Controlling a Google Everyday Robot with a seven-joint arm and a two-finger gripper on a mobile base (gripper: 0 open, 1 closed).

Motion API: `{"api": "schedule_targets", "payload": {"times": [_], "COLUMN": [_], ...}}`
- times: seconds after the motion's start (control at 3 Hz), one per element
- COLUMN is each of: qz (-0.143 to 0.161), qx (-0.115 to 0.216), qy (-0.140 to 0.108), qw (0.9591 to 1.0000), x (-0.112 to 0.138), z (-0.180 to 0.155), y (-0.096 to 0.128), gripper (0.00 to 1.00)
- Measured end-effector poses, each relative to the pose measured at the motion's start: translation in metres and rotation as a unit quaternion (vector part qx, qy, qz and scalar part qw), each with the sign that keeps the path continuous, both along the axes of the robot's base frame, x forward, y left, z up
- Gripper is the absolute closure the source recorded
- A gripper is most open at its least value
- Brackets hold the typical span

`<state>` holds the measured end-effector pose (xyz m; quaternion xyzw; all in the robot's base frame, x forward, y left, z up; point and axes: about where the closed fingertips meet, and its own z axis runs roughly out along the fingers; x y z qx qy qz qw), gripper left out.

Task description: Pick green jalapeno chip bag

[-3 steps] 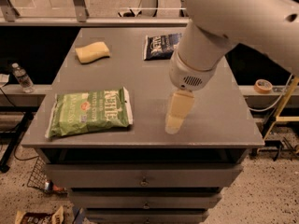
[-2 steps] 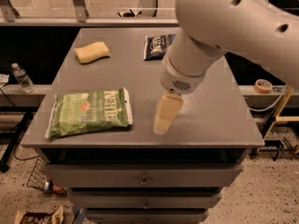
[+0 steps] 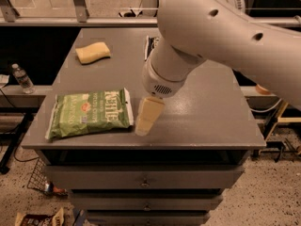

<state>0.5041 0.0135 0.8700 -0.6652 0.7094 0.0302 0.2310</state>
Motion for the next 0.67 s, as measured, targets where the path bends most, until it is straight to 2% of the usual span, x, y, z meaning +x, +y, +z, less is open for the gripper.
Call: {"api": "schedule_targets", "payload": {"times": [0.67], "qz": [0.017], "qx": [0.021], "qy": [-0.003], "qw": [0.9996], "x": [0.016], "z": [-0.010], "y": [0.032], "gripper": [0.00]}}
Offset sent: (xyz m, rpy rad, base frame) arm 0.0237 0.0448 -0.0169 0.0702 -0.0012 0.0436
